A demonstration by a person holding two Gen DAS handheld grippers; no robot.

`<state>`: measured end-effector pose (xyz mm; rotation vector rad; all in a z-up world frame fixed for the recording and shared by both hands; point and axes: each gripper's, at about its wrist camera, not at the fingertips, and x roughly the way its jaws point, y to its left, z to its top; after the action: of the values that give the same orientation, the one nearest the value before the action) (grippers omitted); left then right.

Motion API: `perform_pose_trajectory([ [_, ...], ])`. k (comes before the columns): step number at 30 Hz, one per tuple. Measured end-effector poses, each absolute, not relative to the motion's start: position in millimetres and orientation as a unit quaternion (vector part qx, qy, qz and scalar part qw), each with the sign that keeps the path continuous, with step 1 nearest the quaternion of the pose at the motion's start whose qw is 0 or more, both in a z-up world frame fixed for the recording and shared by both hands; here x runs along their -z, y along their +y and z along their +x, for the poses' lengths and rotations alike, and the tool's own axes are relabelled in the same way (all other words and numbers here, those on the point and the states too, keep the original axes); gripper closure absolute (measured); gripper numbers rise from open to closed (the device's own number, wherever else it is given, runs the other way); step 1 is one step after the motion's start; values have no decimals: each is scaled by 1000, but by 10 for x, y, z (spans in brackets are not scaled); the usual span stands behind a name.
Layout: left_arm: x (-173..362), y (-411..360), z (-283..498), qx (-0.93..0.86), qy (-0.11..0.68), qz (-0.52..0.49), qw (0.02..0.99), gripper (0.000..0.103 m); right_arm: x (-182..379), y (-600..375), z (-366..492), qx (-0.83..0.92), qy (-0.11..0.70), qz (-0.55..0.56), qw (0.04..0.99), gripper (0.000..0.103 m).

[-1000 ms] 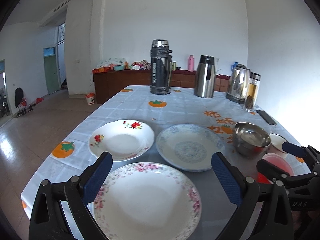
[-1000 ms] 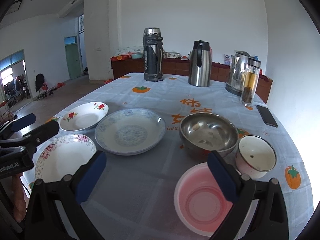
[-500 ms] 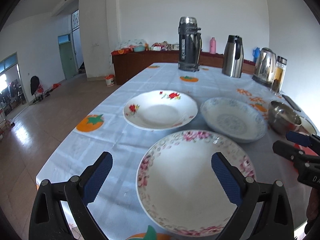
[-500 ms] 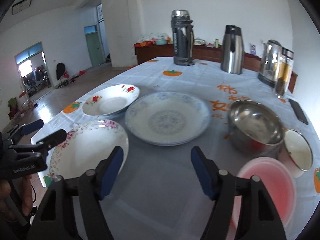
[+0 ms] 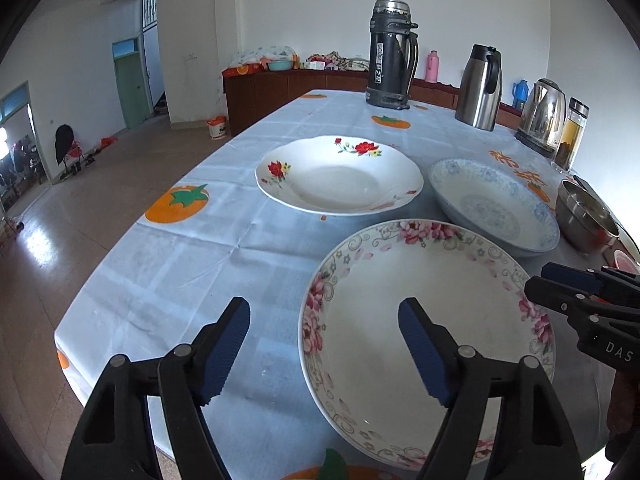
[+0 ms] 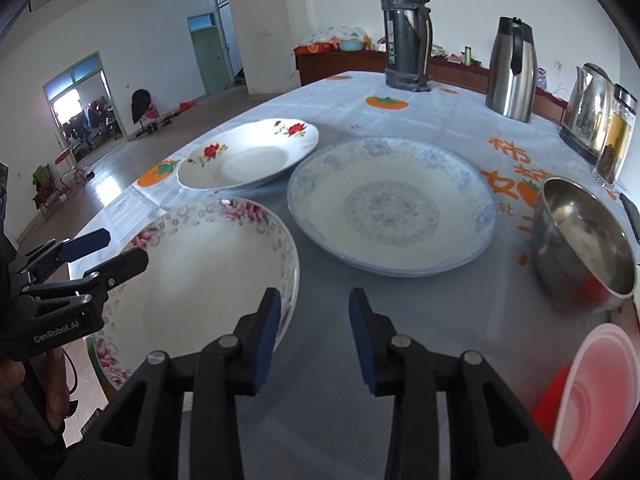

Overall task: Organize plates and bowls
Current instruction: 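Move the left gripper to the pink-floral plate rim and close on it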

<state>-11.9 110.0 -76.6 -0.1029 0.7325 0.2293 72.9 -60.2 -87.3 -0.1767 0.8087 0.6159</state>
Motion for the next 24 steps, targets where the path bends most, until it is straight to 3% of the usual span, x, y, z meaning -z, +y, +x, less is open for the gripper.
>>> perform_pose_trajectory([
  [4,810,1112,-103,-111,365,-54,923,33,913,-537,739,-301,393,-93,864,79],
  [10,892,1152,-65,-100,382,-73,916,58,952,-465,703,-313,392,-104,859,89],
  [20,942,1142,-53,-97,386,-84,914,72,961,-448,673,-313,381,-108,863,90],
  [24,891,1197,-94,-108,377,-94,915,86,957,-474,678,-315,382,-102,863,90],
])
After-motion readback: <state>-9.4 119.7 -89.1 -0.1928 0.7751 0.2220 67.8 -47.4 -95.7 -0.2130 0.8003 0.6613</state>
